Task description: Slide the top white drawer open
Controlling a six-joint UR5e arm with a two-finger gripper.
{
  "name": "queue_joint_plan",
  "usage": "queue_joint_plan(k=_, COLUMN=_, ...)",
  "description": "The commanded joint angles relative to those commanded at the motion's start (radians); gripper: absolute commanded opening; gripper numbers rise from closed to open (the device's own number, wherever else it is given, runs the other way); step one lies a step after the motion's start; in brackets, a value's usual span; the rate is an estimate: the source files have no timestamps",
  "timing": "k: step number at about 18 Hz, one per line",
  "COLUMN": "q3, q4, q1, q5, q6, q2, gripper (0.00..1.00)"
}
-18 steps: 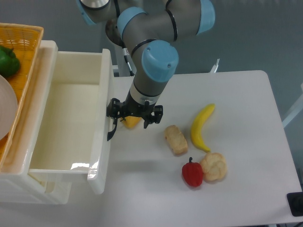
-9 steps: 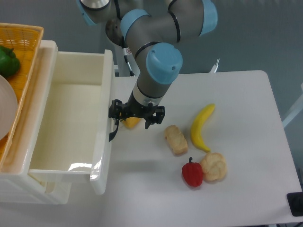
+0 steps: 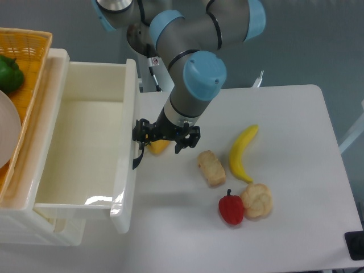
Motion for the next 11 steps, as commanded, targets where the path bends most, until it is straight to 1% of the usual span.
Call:
queue_joint_plan(k=3, q3=-0.002, q4=-0.014, q1=-0.003, q5=-0.018, q6=-0.002, q2=-0.002, gripper=1.00)
queue_joint_plan(k=6, q3=-0.003, q4=-0.014, q1=0.000, q5=-0.055, q6=-0.002, q2=-0.005, gripper=1.00)
queue_joint_plan(k=11, q3=-0.002, q4=-0.015, q1=0.002, q5=-0.069, q6=-0.002, q2=-0.005, gripper=1.00)
